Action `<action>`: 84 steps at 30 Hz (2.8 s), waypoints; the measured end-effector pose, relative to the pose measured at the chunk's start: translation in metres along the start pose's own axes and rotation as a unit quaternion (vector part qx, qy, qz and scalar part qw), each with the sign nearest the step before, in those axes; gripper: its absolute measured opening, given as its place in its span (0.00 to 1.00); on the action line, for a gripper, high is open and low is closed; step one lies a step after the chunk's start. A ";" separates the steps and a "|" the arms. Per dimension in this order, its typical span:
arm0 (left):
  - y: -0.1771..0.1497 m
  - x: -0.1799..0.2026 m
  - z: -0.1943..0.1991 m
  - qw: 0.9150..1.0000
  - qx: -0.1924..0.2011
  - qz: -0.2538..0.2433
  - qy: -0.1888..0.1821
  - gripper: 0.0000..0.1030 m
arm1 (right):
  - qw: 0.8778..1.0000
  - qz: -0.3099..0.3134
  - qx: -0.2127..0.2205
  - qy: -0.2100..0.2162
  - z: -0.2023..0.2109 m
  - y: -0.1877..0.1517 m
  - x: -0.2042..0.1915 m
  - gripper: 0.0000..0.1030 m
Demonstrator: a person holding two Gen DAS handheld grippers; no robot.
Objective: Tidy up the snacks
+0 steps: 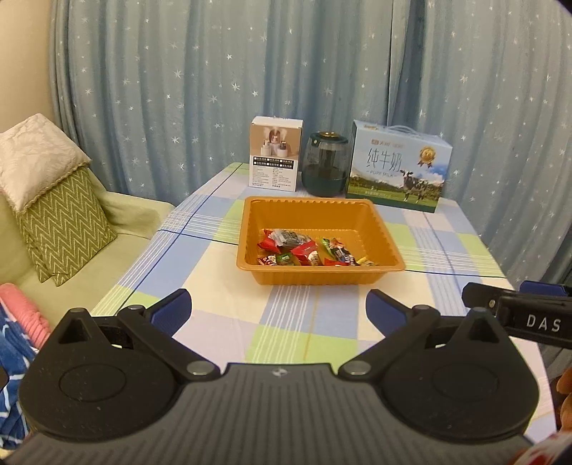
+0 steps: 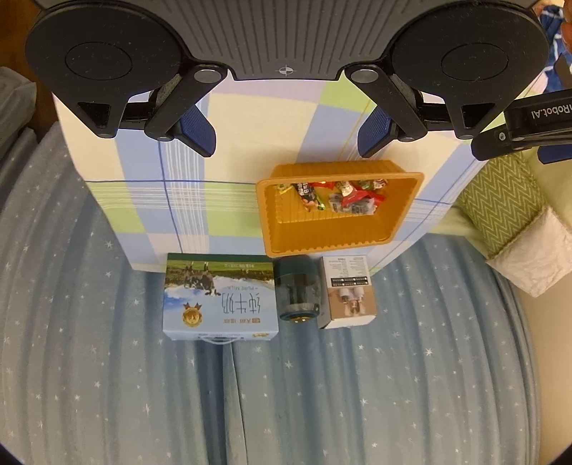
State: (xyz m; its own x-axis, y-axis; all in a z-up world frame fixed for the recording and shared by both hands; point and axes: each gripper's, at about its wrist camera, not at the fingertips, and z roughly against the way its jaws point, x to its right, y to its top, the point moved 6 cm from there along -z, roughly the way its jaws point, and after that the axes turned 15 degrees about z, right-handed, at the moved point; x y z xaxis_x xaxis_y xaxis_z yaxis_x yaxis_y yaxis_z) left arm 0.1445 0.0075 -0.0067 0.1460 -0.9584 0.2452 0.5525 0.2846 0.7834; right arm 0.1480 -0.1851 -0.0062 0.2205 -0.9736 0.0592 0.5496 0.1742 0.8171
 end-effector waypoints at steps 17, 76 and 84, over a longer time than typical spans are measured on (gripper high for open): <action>-0.012 0.010 0.080 1.000 0.010 0.001 0.007 1.00 | 1.000 0.006 0.009 0.006 0.083 -0.013 -0.011 0.84; -0.027 0.014 0.101 1.000 0.005 0.013 0.005 1.00 | 1.000 0.005 0.010 -0.001 0.108 -0.025 -0.005 0.84; -0.027 0.014 0.101 1.000 0.005 0.013 0.005 1.00 | 1.000 0.005 0.010 -0.001 0.108 -0.025 -0.005 0.84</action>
State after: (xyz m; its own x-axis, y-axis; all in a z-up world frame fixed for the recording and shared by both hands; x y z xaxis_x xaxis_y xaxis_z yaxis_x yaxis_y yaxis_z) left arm 0.0488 -0.0117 0.0332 0.1687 -0.9508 0.2597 0.5394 0.3096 0.7831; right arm 0.0458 -0.2002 0.0347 0.2242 -0.9721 0.0684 0.5310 0.1808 0.8278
